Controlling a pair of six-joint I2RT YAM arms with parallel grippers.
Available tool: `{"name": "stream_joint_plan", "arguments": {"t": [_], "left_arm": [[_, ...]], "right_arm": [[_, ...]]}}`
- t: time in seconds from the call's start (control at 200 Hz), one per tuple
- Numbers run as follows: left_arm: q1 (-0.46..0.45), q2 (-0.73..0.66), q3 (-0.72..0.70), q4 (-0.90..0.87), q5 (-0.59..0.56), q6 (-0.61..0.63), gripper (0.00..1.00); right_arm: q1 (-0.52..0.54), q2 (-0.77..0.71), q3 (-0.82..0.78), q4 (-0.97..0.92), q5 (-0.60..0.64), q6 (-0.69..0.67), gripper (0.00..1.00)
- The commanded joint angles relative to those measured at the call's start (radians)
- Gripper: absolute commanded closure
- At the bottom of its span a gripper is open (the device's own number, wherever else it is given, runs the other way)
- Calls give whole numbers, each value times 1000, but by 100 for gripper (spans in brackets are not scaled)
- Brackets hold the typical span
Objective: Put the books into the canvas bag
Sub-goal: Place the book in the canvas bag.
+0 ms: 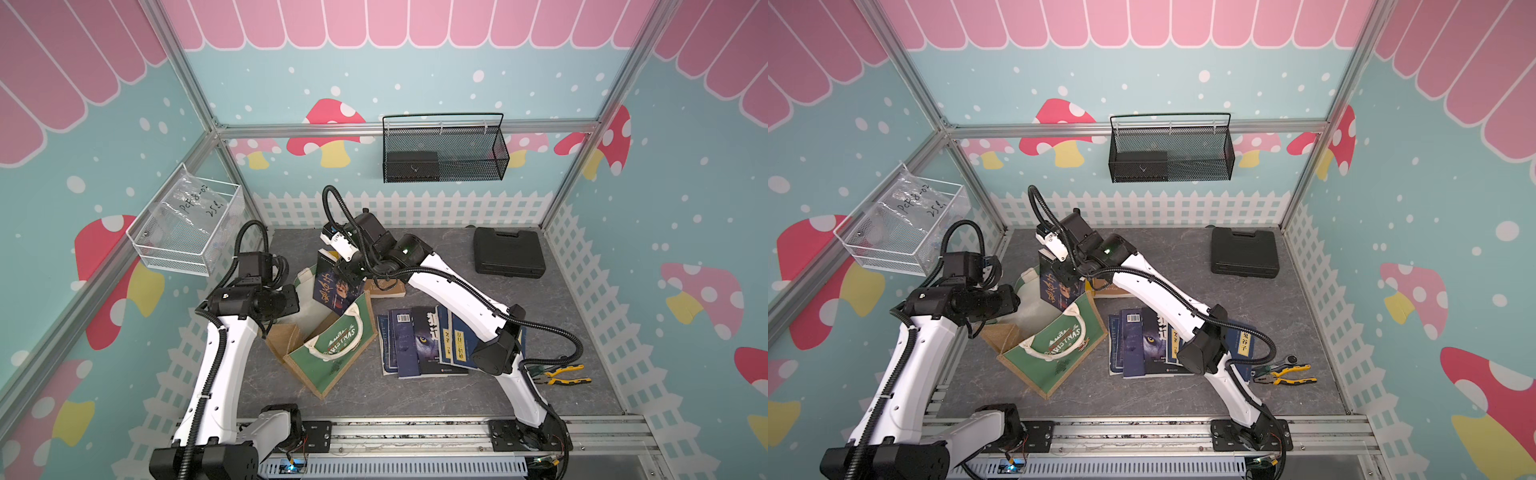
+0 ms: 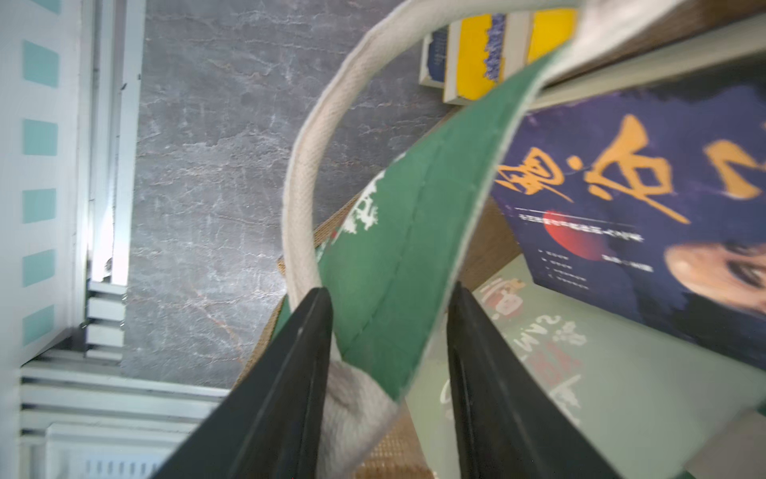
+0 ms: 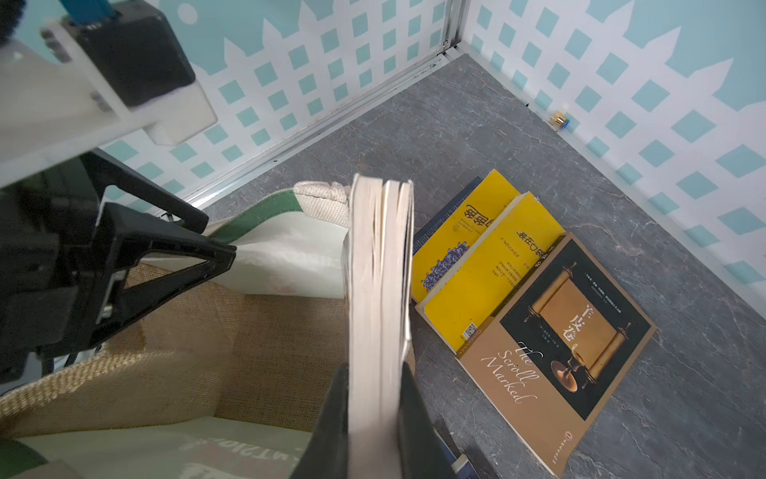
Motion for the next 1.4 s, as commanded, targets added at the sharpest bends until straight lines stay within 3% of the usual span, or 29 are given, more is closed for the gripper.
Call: {"name": "stream_joint_plan", "arguments": {"t": [0.0,0.085,0.205,0.375,0.876,1.261,1.391], "left_arm": [[1,10,-21,9,-59,7,70],[1,-8,-20,23,-93,-9,100],[3,-36,-12,30,-130,-14,100],[10,-65,-17,29,-164,-15,100],[35,-95,-41,39,-211,-23,100],[60,-99,-40,37,-229,-29,100],[64,-99,-34,38,-221,-29,93]], "right_arm": [[13,-41,-20,28,45,10,100],[34,-32,-36,37,102,-7,100],[83,-30,-89,83,212,-20,100],[124,5,-56,82,375,66,100],[122,188,15,88,273,-30,100],[121,164,17,168,220,-102,59],[122,128,21,197,226,-154,51]]}}
